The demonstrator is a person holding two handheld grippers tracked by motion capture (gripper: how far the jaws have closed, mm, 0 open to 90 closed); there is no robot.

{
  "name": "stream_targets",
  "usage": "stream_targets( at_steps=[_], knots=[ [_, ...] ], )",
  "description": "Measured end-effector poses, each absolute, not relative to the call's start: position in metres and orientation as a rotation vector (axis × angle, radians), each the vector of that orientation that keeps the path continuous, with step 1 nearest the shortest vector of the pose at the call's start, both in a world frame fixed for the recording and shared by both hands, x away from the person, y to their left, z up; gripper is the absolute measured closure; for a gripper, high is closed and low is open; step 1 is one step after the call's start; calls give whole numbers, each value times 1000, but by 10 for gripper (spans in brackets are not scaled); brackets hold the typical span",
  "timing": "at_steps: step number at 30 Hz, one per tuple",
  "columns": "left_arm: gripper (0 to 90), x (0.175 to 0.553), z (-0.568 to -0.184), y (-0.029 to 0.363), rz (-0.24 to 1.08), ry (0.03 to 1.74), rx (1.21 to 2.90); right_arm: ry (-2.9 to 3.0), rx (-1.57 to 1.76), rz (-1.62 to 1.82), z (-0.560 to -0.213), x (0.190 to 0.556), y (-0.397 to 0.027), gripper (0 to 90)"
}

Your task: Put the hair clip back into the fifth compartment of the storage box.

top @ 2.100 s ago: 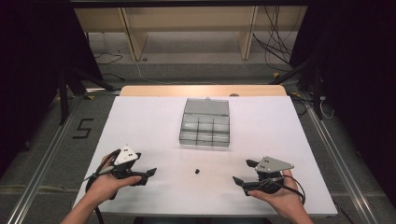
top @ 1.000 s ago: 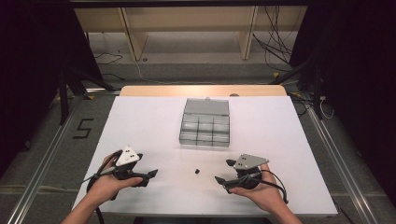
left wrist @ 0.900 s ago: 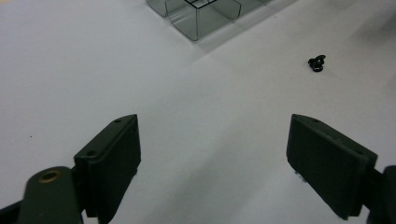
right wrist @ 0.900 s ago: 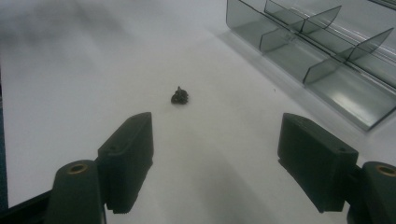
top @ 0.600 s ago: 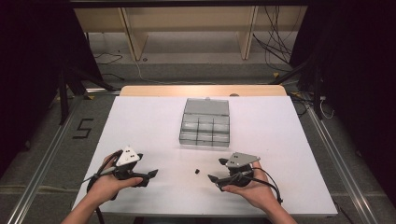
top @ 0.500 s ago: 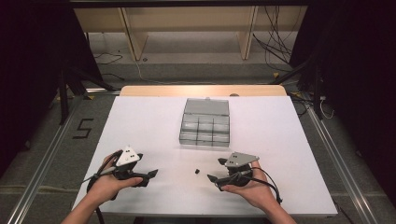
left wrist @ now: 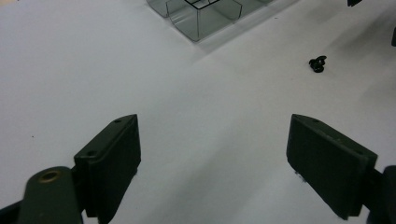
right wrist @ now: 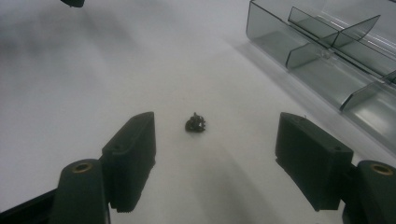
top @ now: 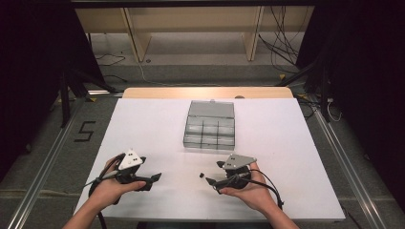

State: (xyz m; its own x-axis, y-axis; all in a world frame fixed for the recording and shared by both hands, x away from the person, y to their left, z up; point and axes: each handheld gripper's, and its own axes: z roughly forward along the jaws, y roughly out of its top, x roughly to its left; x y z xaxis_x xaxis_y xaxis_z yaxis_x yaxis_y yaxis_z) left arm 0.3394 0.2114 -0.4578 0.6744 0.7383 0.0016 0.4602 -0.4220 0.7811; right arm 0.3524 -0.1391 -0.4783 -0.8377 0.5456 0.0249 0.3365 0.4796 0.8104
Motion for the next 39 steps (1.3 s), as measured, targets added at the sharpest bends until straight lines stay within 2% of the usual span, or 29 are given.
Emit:
stream_targets(
  at_steps=[26, 39],
  knots=[
    [174, 340, -458, 212, 445, 920, 2089, 2583, 743, 1226, -493, 367, -120, 358],
    [174, 340, -458, 212, 445, 919, 2089, 2620, 711, 1176, -498, 374, -105, 454]
  ],
)
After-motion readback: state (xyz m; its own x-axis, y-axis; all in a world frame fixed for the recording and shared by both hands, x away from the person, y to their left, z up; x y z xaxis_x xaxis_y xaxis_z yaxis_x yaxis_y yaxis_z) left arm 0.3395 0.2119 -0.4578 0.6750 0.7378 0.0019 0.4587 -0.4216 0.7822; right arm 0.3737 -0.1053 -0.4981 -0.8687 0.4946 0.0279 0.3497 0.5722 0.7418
